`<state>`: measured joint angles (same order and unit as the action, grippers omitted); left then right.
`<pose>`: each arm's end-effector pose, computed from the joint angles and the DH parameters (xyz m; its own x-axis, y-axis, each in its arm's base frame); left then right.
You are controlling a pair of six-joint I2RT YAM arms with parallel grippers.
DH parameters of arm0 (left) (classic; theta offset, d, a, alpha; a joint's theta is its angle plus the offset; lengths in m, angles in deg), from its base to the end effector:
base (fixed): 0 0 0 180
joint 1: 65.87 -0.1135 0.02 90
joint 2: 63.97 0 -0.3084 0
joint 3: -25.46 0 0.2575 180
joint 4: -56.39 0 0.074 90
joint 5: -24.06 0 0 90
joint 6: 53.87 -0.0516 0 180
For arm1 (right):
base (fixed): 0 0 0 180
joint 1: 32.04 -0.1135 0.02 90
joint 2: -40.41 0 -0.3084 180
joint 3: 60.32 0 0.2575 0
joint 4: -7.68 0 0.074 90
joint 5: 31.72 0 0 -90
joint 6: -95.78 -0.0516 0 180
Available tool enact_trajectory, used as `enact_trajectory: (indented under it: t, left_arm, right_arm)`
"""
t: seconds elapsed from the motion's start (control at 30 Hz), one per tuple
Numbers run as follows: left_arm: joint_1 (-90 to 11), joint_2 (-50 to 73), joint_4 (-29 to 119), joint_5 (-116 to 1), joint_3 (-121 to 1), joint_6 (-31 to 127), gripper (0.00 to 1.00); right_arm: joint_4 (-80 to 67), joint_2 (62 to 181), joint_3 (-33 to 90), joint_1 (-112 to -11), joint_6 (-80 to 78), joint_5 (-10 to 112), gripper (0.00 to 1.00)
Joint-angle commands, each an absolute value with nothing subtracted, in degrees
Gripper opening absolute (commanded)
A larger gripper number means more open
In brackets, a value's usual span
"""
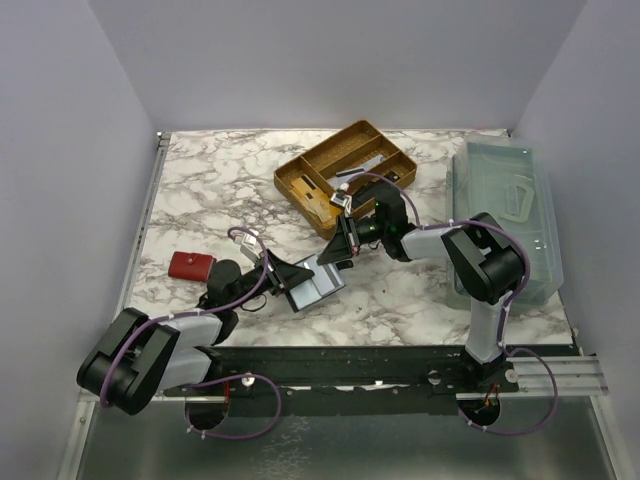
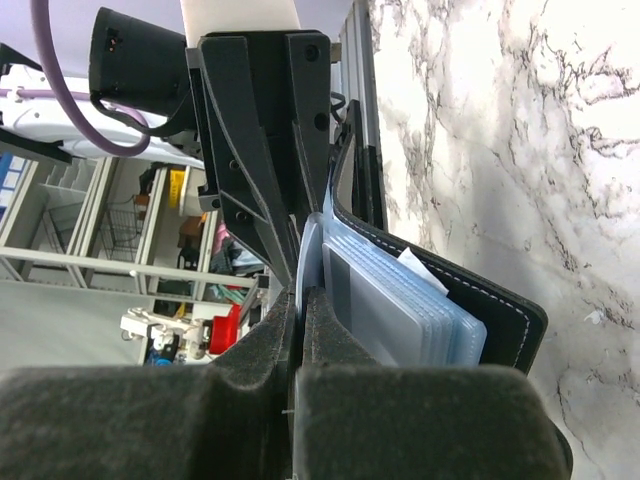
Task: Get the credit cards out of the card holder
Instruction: Remove the credit card from the card holder.
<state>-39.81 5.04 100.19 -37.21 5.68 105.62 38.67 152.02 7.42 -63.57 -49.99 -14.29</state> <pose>0.1655 -0.1086 0.1951 -0.7932 -0.5263 -0.3062 0.2060 0.2413 -0.9483 0.3207 0.2545 0.2018 -0.8918 -0.2566 -0.3725 -0.3770 -0.0336 0.9256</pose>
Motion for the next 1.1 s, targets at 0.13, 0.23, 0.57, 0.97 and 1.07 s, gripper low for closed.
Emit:
enact_trajectory:
  t: [0.13, 0.23, 0.57, 0.97, 1.07]
  left_arm:
    - [-38.98, 5.81, 104.49, -40.15, 3.15, 105.03, 0.02]
    - [-39.1, 4.98, 104.49, -40.06, 4.4, 104.05, 0.0]
    - [-41.08, -2.21, 104.28, -40.48, 9.39, 102.66, 0.0]
    - [-42.74, -8.26, 102.29, -39.6, 11.04, 102.37, 0.0]
    - [-42.84, -8.05, 102.12, -39.74, 10.87, 102.61, 0.0]
  right_arm:
    - [34.21, 149.92, 8.88, -65.96, -47.24, -15.39, 0.0]
    - [33.37, 149.3, 9.2, -65.96, -45.94, -15.77, 0.04]
    - [31.29, 148.38, 9.5, -65.96, -42.69, -16.76, 0.35]
    - [29.65, 148.18, 10.0, -65.96, -41.04, -17.76, 0.1]
    - [31.8, 148.0, 9.6, -65.96, -42.46, -18.63, 0.02]
